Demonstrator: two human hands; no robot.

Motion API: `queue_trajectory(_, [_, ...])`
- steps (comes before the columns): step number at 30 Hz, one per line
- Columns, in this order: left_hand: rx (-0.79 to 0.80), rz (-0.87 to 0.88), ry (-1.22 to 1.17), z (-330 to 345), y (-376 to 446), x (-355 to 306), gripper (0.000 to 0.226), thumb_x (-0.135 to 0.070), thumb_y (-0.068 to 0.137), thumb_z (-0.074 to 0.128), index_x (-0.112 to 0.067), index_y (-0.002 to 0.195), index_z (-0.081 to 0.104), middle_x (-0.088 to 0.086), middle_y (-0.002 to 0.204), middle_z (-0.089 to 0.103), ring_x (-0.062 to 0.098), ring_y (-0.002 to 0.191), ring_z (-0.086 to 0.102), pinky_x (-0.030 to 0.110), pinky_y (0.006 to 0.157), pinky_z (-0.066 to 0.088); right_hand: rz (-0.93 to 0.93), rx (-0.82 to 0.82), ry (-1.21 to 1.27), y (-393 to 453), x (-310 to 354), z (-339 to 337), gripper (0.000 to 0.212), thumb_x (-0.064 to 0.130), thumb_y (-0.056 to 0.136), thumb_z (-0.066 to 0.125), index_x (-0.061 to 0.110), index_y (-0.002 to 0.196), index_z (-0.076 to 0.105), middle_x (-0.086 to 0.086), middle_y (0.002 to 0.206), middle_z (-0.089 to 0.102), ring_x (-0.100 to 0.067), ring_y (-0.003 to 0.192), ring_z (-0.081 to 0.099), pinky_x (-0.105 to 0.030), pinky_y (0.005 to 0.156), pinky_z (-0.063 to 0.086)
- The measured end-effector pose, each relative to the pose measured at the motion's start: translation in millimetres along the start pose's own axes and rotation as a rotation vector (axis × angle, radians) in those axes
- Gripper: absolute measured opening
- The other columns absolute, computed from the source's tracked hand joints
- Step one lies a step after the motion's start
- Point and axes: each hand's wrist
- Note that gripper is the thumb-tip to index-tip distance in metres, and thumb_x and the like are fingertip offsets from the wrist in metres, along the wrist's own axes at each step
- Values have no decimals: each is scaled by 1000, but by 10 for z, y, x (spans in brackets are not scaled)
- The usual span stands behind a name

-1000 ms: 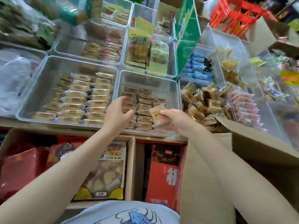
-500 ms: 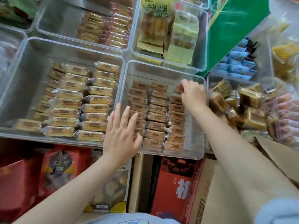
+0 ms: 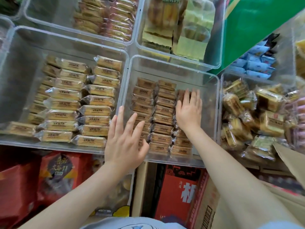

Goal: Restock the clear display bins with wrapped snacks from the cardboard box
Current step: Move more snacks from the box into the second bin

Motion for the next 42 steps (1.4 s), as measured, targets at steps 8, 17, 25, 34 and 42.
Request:
queue_trajectory(8, [20, -1, -1, 14, -8, -1, 57, -44, 84, 46, -12, 126, 69, 16, 147, 53, 44, 152, 14, 57, 122, 16, 73, 84, 29, 126, 47, 50, 69, 51, 105, 17, 13, 160, 1, -12, 168, -4, -25, 154, -8, -37, 123, -11])
queue_trajectory(17, [163, -17, -1, -99, 3, 34, 60, -53, 90, 38, -20, 136, 58, 13, 160, 35, 39, 154, -5, 54, 125, 1, 48, 178, 347, -689, -50, -1041, 40, 40, 101, 41, 14, 110, 70, -6, 113, 68, -24, 109, 61, -37, 98, 48])
queue_trajectory(25, [90, 95, -392, -237, -579, -523, 37, -24, 91, 67, -7, 124, 66, 19, 150, 46, 35, 149, 23, 47, 122, 14, 116, -179, 549, -2426, -618, -2066, 44, 35, 96, 49, 2, 71, 60, -17, 67, 60, -33, 68, 58, -44, 65, 49])
queue_trajectory(34, [431, 164, -1014, -608, -1634, -2368, 48, -63, 87, 58, -46, 132, 52, -24, 133, 49, -6, 122, 48, 33, 104, 47, 298, -23, 631, -3362, -2061, -2067, 31, 28, 97, 52, 12, 73, 66, -1, 64, 64, -10, 54, 55, -29, 61, 47])
queue_trajectory(42, [370, -59, -1261, -416, -1892, -2977, 71, -52, 77, 70, -62, 142, 41, -22, 151, 44, 11, 138, 47, 51, 111, 44, 79, 587, 238, -3043, -2713, -897, 46, 42, 98, 55, 15, 136, 57, -5, 128, 59, -24, 115, 59, -29, 85, 46])
Point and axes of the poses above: each hand's wrist, its own y-axis towards the middle knuckle, its own z-axis out of the palm, x = y × z
